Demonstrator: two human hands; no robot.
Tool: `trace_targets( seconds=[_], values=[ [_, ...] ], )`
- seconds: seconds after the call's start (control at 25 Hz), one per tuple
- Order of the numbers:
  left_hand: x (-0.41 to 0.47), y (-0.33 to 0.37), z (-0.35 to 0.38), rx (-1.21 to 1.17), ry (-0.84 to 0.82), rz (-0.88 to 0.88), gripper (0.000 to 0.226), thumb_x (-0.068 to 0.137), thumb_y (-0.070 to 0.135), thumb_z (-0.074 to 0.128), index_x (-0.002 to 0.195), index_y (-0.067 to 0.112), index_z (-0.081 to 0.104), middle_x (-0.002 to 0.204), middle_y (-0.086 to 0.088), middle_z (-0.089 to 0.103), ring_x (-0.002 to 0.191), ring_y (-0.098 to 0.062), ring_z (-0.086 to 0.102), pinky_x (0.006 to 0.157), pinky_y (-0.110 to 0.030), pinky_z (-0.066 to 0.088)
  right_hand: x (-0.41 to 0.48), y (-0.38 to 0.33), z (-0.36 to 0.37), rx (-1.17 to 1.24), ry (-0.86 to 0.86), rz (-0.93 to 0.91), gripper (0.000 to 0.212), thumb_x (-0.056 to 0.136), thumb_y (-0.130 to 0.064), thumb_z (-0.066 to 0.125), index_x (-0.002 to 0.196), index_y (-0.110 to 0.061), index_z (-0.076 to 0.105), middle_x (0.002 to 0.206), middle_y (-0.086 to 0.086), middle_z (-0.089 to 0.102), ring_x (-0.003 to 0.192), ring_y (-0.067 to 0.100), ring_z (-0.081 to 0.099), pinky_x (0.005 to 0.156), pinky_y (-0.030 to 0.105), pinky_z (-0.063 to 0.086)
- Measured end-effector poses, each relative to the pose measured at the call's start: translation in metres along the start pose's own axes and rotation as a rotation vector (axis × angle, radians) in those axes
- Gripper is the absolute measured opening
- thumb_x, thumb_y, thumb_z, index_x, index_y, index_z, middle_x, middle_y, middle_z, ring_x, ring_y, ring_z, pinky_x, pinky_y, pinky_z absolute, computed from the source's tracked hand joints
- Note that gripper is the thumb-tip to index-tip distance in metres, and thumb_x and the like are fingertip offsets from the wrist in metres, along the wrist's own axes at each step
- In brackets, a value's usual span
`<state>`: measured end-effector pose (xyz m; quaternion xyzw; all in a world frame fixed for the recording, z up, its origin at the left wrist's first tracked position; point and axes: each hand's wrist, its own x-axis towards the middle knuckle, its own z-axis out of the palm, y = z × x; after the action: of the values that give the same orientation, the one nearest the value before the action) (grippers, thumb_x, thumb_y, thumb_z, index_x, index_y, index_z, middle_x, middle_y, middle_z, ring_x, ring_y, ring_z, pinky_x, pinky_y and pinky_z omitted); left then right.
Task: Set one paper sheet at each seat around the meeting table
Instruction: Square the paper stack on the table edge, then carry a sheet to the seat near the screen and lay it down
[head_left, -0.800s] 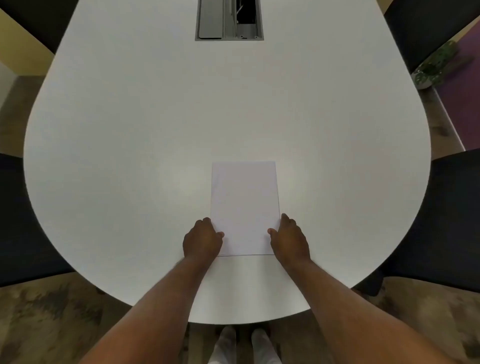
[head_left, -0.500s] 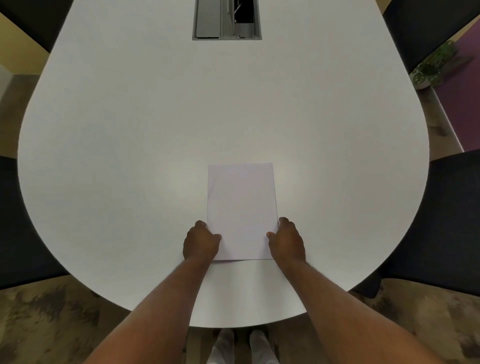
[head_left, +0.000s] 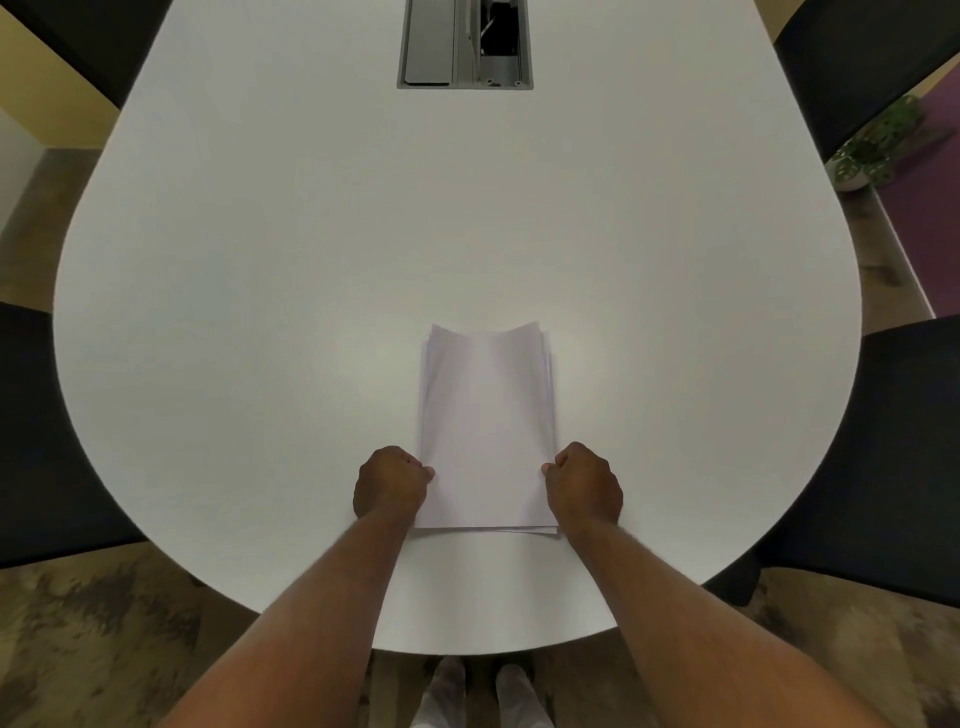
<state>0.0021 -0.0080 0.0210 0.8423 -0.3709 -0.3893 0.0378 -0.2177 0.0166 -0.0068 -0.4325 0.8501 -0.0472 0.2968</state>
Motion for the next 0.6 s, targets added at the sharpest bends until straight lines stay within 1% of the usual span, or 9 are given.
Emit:
trace_targets(
  seconds=[0.12,0.2,0.24,0.32,0.36,0.4,0.48,0.52,0.6],
  values=[
    [-0.004,0.001,-0.007,-0.001,0.016,0.005,0.013,0.081,0.030,0.077,0.086,0.018,0.073,0.098,-0.005,0.073,0.095,-0.029,0.066,0.087,-0.036,0.054,-0.003,-0.004,-0.006,-0.017,0.047,-0.034,0.017,0.089,-0.032,0.068,0.092,-0.016,0.063,0.097,0.002,0.063,0.084,0.027,0.064,0.069,0.031,0.043],
    [-0.006,0.000,-0.011,-0.006,0.030,0.014,0.012,0.081,0.032,0.076,0.082,0.021,0.072,0.094,-0.003,0.073,0.095,-0.028,0.066,0.089,-0.038,0.053,-0.005,-0.005,-0.011,0.018,0.039,-0.037,0.014,0.089,-0.029,0.068,0.091,-0.016,0.062,0.093,0.001,0.065,0.084,0.028,0.065,0.071,0.032,0.046],
    [-0.007,-0.001,-0.012,-0.026,0.037,0.019,0.012,0.080,0.032,0.077,0.079,0.021,0.071,0.092,-0.002,0.073,0.094,-0.028,0.066,0.088,-0.037,0.053,-0.006,-0.005,-0.013,0.053,0.040,-0.042,0.012,0.089,-0.025,0.068,0.089,-0.016,0.060,0.090,0.001,0.066,0.082,0.028,0.065,0.071,0.032,0.049],
    [-0.010,-0.003,-0.017,-0.090,0.054,0.034,0.013,0.079,0.030,0.078,0.078,0.020,0.070,0.087,0.000,0.073,0.090,-0.026,0.067,0.080,-0.032,0.052,-0.009,-0.007,-0.018,0.160,0.056,-0.063,0.010,0.089,-0.018,0.066,0.087,-0.018,0.056,0.085,0.000,0.067,0.079,0.027,0.064,0.071,0.034,0.053],
    [-0.013,-0.004,-0.020,-0.131,0.059,0.047,0.014,0.079,0.028,0.079,0.078,0.019,0.069,0.085,0.000,0.072,0.088,-0.025,0.067,0.076,-0.031,0.050,-0.012,-0.009,-0.021,0.216,0.063,-0.075,0.010,0.089,-0.014,0.066,0.090,-0.018,0.056,0.084,-0.001,0.066,0.079,0.026,0.064,0.072,0.035,0.054],
    [-0.015,-0.005,-0.023,-0.177,0.065,0.061,0.014,0.078,0.026,0.080,0.077,0.018,0.068,0.082,0.000,0.072,0.086,-0.025,0.067,0.074,-0.030,0.050,-0.014,-0.011,-0.024,0.265,0.066,-0.092,0.014,0.089,-0.012,0.065,0.098,-0.018,0.057,0.085,-0.001,0.066,0.080,0.025,0.065,0.073,0.035,0.054],
    [-0.021,-0.007,-0.031,-0.268,0.081,0.081,0.014,0.076,0.022,0.081,0.074,0.019,0.067,0.080,0.000,0.072,0.084,-0.025,0.068,0.073,-0.030,0.050,-0.019,-0.018,-0.031,0.350,0.057,-0.119,0.030,0.090,-0.008,0.065,0.118,-0.018,0.057,0.088,0.000,0.067,0.084,0.024,0.065,0.079,0.035,0.054],
    [-0.024,-0.008,-0.036,-0.311,0.089,0.088,0.014,0.076,0.020,0.081,0.075,0.020,0.067,0.080,0.000,0.072,0.084,-0.024,0.068,0.074,-0.029,0.050,-0.021,-0.021,-0.034,0.389,0.051,-0.123,0.033,0.091,-0.007,0.064,0.121,-0.018,0.059,0.089,0.001,0.067,0.084,0.023,0.066,0.081,0.034,0.054],
    [-0.029,-0.010,-0.046,-0.393,0.108,0.103,0.013,0.075,0.018,0.081,0.082,0.021,0.071,0.078,0.002,0.072,0.086,-0.022,0.068,0.074,-0.028,0.049,-0.025,-0.028,-0.041,0.446,0.056,-0.143,0.025,0.091,-0.006,0.064,0.114,-0.016,0.065,0.088,-0.002,0.065,0.085,0.022,0.065,0.080,0.032,0.053]
  ],
)
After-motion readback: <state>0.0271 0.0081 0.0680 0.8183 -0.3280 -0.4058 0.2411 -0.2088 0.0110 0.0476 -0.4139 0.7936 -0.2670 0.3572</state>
